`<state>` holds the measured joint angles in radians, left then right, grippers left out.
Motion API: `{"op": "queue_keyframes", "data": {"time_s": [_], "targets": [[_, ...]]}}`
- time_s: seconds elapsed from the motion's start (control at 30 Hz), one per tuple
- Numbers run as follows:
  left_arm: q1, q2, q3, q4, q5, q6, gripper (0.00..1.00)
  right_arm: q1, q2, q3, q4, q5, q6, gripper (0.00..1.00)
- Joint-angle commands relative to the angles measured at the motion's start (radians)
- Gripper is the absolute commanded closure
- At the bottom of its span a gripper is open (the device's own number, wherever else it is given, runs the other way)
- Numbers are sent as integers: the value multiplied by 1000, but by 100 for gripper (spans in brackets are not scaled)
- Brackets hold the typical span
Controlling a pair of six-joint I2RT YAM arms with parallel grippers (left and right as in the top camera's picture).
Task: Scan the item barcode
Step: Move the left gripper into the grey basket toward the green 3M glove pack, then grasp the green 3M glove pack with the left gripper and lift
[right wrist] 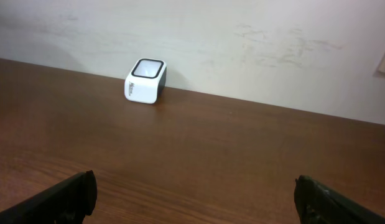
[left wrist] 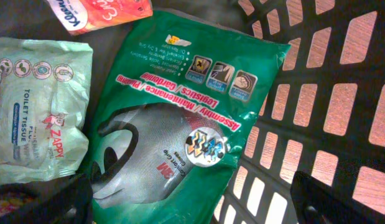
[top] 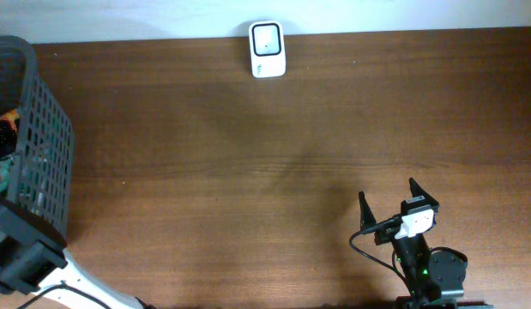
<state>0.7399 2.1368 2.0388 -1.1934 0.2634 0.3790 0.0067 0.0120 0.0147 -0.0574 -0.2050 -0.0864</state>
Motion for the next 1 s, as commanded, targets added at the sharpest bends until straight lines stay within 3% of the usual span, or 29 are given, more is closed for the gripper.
{"op": "queue_keyframes", "data": {"time_s": [0.0,0.3,0.37,0.4,0.5,0.57,0.6,0.7,0.97], "targets": [[-6,45,6,-26,35,43,1,-7,-6,-9,1,-9,-3,2],[-6,227,6,-21,3,42,3,-7,-6,-9,1,-9,-3,2],[-6,227,6,-5,3,42,16,-7,-6,-9,1,-9,-3,1],[-6,227,6,-4,3,42,32,-7,-6,-9,1,-9,-3,2],[-6,227,6,-3,3,42,63,-7,-6,-9,1,-9,-3,2],[-6,227,6,-4,3,42,95,-7,-6,-9,1,-9,-3,2],[-7,225,6,-5,3,37,100,-7,-6,-9,1,-9,-3,2],[-8,211,44,-14,3,-13,100,-7,-6,-9,1,-9,-3,2],[-13,40,373,-80,10,-147,100,-7,-6,-9,1,-9,-3,2]]}}
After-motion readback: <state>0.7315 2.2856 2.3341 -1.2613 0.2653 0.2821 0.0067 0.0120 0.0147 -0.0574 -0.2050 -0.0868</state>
